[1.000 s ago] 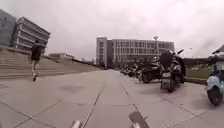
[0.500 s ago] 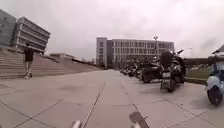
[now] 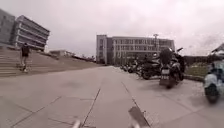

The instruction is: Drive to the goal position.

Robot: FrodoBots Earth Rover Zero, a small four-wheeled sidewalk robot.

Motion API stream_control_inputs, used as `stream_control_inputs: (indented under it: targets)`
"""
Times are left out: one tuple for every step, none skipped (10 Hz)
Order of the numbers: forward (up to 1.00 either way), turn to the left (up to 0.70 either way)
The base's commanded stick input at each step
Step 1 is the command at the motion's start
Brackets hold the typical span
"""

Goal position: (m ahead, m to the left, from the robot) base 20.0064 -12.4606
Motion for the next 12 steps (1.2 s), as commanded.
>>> stream_control_inputs:
  targets:
    - [0.7,0.0]
    - [0.7,0.0]
    - [0.7,0.0]
    - [0.7,0.0]
    - [0.7,0.0]
    - [0.7,0.0]
    - [0.7,0.0]
    - [0.7,0.0]
    - [0.7,0.0]
    - [0.7,0.0]
    - [0.7,0.0]
    - [0.7,0.0]
